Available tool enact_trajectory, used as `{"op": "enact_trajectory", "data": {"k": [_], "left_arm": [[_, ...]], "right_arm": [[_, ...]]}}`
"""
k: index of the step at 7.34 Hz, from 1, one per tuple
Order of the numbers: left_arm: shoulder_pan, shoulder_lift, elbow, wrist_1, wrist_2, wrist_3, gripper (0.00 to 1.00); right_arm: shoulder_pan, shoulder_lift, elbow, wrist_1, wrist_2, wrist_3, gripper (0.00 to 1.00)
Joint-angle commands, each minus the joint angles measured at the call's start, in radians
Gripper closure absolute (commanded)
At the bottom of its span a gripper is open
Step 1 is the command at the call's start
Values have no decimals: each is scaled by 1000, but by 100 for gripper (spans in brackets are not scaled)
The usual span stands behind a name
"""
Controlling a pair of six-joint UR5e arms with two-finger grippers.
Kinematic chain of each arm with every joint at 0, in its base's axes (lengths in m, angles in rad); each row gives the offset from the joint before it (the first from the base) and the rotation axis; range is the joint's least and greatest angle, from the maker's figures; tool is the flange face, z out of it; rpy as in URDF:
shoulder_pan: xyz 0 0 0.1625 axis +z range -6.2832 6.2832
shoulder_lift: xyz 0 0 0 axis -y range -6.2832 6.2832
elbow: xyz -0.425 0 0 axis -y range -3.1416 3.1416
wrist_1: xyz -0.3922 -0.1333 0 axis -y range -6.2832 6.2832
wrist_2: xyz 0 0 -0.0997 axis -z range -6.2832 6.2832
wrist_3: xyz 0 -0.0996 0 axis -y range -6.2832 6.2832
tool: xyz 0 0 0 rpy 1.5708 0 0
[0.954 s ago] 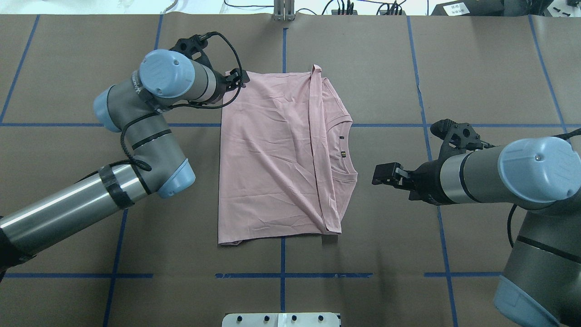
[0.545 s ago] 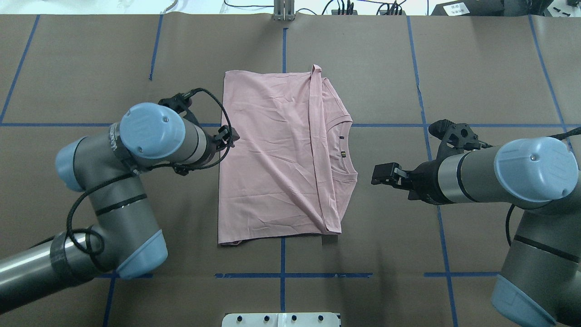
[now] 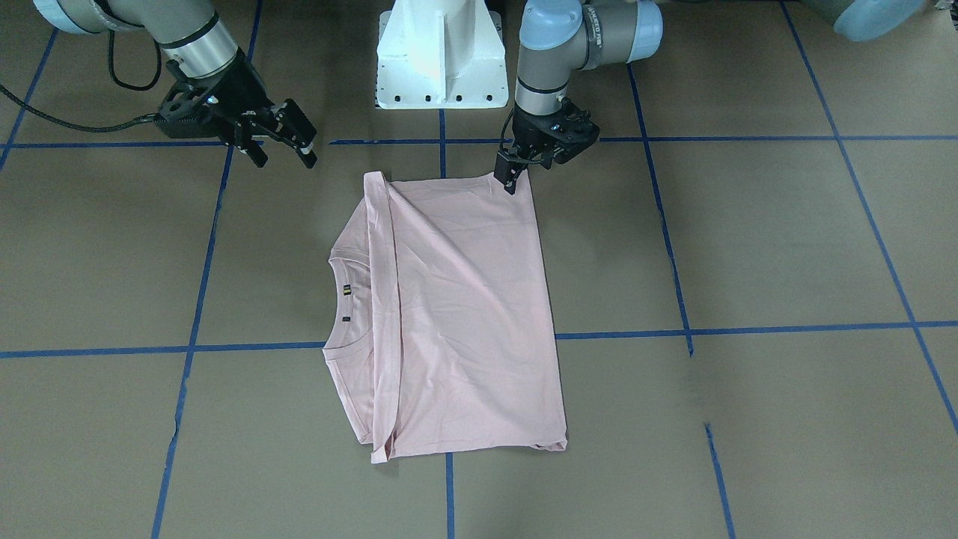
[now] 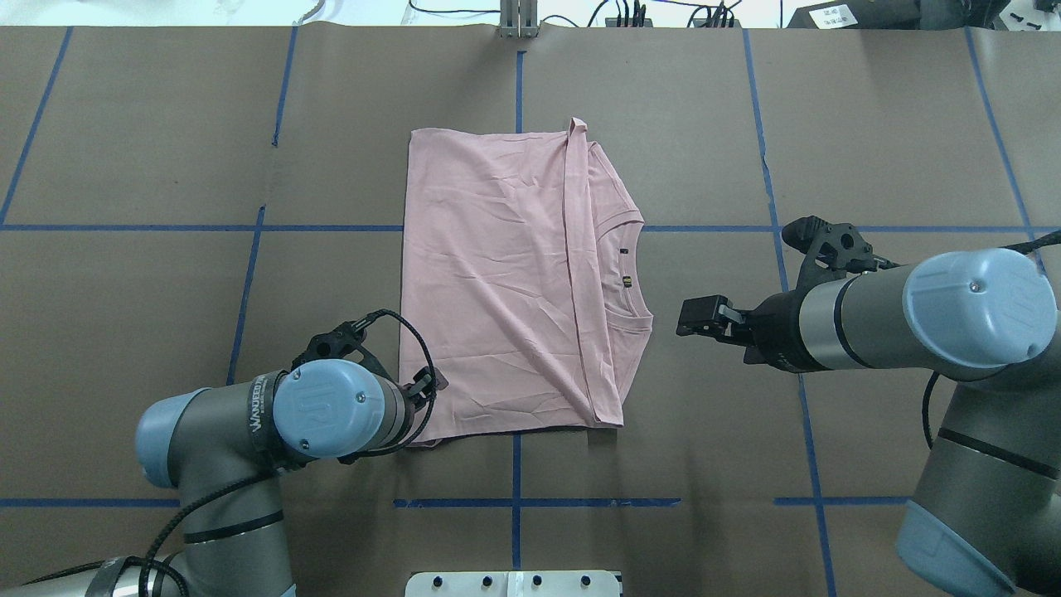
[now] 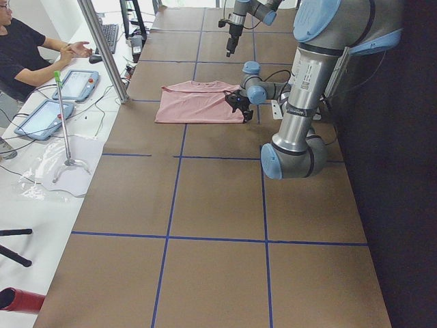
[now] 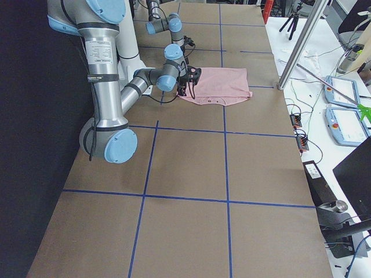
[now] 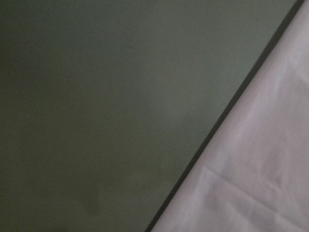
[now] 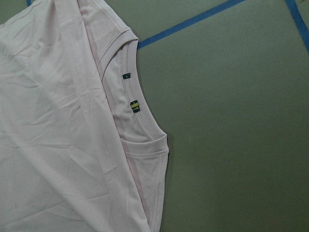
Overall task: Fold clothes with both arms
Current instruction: 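Move the left gripper to the shirt's near corner closest to it, then move the right gripper to the shirt's near corner closest to it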
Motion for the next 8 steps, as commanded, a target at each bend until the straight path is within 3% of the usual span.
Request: {"op": "enact_trajectory", "data": {"k": [1,3,6,8], "left_arm": [[16,-3,12,1,2,-13,2],[17,-3,9,6,4,-29,21],[19,-5,4,6,16,-31,95],[22,-8,0,6,19,-31,100]], "right_arm": [[1,0,0,0,0,0,0],[3,0,0,0,0,0,0],[6,0,-1,0,2,-2,0],[6,-1,-1,0,2,-2,0]]}}
